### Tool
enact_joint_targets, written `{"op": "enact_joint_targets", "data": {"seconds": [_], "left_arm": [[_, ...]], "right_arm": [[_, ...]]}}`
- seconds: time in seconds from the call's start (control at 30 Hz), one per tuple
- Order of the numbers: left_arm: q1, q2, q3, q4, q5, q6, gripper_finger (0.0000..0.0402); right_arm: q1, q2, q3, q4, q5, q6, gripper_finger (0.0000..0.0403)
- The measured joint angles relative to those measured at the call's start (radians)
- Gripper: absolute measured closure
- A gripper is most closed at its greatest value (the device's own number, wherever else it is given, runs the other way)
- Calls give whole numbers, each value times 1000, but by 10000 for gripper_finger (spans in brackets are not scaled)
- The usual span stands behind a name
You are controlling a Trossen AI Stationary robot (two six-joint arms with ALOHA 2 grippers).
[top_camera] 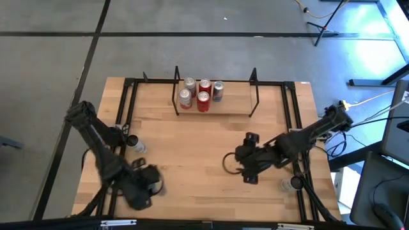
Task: Place canned beverage on shelf
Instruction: Put the blue soda can on the shelf aligned with the other blue soda can
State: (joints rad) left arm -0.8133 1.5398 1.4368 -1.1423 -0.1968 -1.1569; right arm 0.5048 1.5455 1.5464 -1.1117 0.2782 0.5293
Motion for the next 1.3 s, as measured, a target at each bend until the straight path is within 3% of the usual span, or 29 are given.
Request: {"op": "enact_joint_targets", "data": {"seconds": [0.27, 0.57, 0.83, 1.07, 1.3], "left_arm": [[341, 32, 151, 4, 61, 405, 207], [572, 241, 376, 5, 146, 664, 207], [689, 424, 526, 3, 157, 795, 207], [728, 507, 535, 4, 159, 921, 207], [747, 562, 535, 5, 184, 1056, 207]], "right_arm": [[-1, -230, -300, 114, 21, 33, 61], [-3, -328, -481, 106, 55, 36, 61], [-85, -331, -577, 89, 22, -3, 61], [-178, -331, -657, 149, 10, -64, 61], [-236, -331, -714, 286, -70, -100, 61]]}}
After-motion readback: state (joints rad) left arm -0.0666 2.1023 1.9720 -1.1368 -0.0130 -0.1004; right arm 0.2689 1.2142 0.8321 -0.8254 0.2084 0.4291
